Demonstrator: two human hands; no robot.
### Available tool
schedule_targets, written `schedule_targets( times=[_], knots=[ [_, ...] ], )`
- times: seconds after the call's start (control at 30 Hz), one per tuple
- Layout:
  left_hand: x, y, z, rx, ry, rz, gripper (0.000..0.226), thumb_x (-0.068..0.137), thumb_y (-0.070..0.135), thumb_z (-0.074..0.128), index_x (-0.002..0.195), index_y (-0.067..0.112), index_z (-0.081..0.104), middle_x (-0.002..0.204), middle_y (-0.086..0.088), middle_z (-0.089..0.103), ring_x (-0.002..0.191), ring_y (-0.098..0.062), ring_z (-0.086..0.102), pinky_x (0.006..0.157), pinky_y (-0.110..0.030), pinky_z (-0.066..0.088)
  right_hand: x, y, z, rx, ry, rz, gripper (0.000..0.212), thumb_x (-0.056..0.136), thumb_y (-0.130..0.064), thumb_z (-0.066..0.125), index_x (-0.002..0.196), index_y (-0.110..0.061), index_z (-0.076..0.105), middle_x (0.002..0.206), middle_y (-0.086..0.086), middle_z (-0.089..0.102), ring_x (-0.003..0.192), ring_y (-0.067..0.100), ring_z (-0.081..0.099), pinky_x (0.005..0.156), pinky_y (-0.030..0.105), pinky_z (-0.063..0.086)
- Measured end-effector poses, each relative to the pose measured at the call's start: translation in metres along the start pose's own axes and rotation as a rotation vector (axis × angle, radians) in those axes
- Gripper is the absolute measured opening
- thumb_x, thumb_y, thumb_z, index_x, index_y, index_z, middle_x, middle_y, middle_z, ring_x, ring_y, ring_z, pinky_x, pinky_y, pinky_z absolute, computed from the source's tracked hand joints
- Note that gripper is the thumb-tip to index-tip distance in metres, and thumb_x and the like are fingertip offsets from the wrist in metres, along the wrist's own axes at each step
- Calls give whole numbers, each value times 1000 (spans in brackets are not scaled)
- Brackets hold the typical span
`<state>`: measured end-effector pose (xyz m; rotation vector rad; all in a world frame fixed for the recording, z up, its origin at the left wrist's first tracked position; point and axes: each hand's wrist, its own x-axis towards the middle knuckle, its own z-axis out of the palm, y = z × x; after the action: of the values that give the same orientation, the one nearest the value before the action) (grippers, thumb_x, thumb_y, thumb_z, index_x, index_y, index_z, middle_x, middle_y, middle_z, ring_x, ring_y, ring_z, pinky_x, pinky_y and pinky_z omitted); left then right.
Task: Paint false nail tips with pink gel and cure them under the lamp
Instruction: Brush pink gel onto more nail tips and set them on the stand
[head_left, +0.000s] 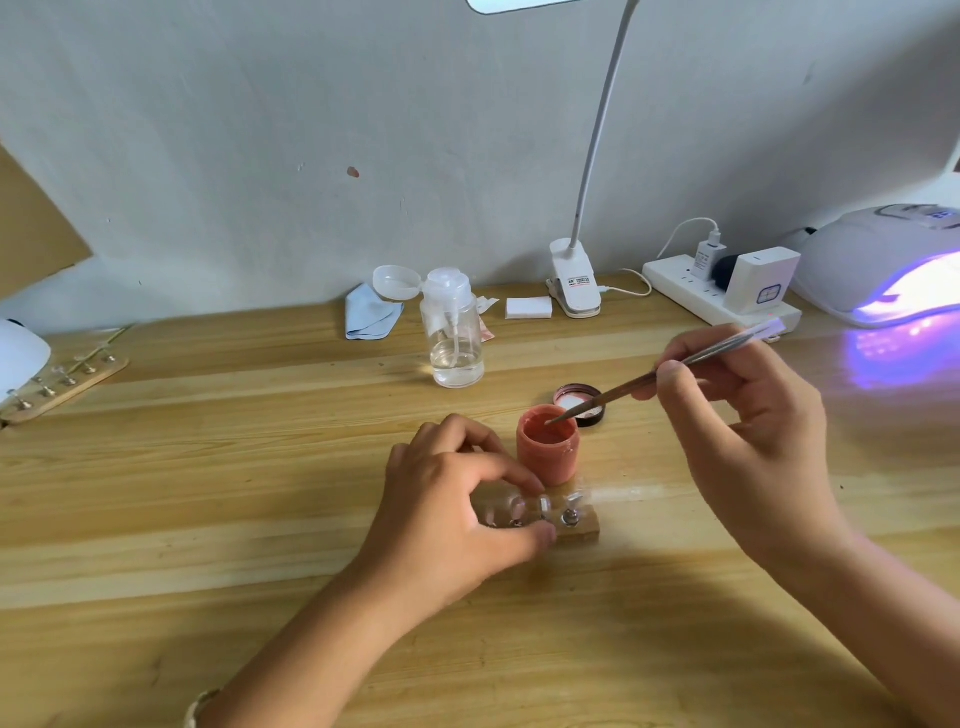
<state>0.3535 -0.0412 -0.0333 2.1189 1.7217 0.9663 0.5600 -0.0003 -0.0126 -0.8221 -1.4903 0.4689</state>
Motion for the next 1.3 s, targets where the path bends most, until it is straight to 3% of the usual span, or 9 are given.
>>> schedule_targets(
  times=[0.23,0.43,0.57,0.67,0.8,0.87,0.97,1.13,1.3],
  knots=[
    [2,6,9,34,77,63,18,61,38,90,72,37,75,94,19,50,94,-5,45,85,-29,28,-3,5,6,-249,-116,-5,19,92,-21,63,87,-38,59,84,-13,70,81,11,63,69,19,45],
    [-3,11,10,225,146,289,17,62,27,85,75,31,74,98,12,59,94,-13,50,79,-31,31,-5,6,10,-333,-174,-19,13,90,-28,61,90,-40,56,89,-17,67,87,4,59,70,24,44],
    [-4,8,11,184,164,260,18,61,25,86,74,30,74,98,14,61,95,-13,54,83,-32,33,-6,7,12,-373,-218,-26,5,90,-32,59,92,-36,58,89,-16,66,87,8,57,71,41,50],
    [-3,8,8,73,195,229,14,64,27,85,73,29,74,97,16,65,95,-9,60,87,-32,35,-5,7,11,-375,-206,-36,5,90,-31,59,92,-35,58,89,-16,66,86,9,57,71,37,50],
    [-4,9,0,-138,284,169,8,72,27,82,74,26,74,83,20,73,81,0,66,82,-24,44,-2,6,6,-240,-96,-10,13,94,-23,63,88,-34,59,85,-18,68,82,4,60,66,13,41],
    [-5,8,-3,-365,300,48,10,76,21,84,81,26,77,82,17,74,62,-6,67,57,-20,50,1,6,3,-110,-22,49,12,91,-21,61,86,-32,61,83,-17,69,78,4,63,64,11,41],
    [-6,4,-7,-545,314,-50,13,78,11,82,84,22,78,78,7,75,44,-16,64,28,-34,46,6,6,0,101,53,116,15,89,-16,56,85,-29,62,77,-15,71,76,3,67,67,14,46],
    [-4,1,-6,-630,286,-153,10,77,16,82,81,24,78,74,-1,73,38,-29,63,26,-31,42,8,5,0,297,79,174,7,84,-19,58,86,-22,64,77,-15,69,78,8,66,69,19,49],
    [-4,1,-5,-605,262,-152,9,75,22,83,81,26,77,72,-1,72,39,-27,63,28,-31,43,1,0,4,344,-19,117,10,83,-28,58,84,-31,68,83,-12,69,77,7,62,71,18,49]
  ],
)
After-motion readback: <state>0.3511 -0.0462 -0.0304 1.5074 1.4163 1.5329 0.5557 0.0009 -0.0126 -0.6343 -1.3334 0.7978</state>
